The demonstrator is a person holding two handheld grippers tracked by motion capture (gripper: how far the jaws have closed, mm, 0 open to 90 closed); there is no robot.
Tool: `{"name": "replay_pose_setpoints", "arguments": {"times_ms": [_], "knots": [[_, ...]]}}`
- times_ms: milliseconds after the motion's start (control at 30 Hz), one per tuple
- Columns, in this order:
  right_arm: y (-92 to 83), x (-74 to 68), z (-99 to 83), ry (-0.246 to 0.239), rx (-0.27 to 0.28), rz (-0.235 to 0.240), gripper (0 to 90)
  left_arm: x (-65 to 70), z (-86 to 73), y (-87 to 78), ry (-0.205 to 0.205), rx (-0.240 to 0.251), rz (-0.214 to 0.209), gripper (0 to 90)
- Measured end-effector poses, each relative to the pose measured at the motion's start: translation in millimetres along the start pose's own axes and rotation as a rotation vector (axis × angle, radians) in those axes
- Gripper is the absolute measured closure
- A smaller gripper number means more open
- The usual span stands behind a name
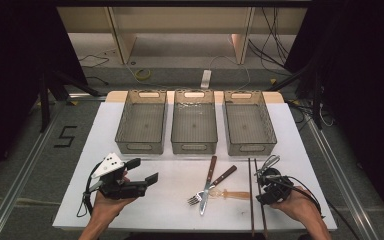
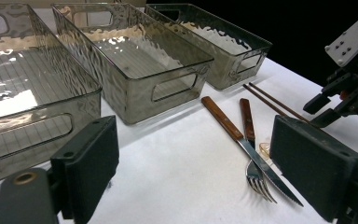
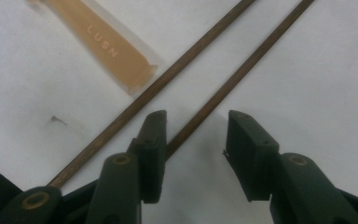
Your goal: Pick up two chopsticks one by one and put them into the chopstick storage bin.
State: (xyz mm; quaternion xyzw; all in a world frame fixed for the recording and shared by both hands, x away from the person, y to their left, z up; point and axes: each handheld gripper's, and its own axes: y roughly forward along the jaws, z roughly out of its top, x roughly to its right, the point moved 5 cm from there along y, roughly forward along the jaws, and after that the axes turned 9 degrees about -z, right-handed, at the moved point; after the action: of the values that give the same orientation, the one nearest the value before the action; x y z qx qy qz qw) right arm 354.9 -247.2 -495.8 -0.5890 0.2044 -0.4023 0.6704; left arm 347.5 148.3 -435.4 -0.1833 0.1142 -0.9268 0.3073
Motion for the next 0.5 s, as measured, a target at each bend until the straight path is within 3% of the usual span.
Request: {"name": "replay_pose_setpoints", "arguments": {"times_ms": [267, 500], "knots": [[4.1, -5.5, -0.7, -0.014, -0.033, 0.03, 65.5, -0.6, -0.3, 0.0, -0.001, -0.003, 0.005, 15.2], [3.9, -4.9, -1.5, -0.028, -0.048, 0.007, 70.6, -1.1, -0.4, 0.7, -0.005, -0.005, 0.006, 15.2]]}}
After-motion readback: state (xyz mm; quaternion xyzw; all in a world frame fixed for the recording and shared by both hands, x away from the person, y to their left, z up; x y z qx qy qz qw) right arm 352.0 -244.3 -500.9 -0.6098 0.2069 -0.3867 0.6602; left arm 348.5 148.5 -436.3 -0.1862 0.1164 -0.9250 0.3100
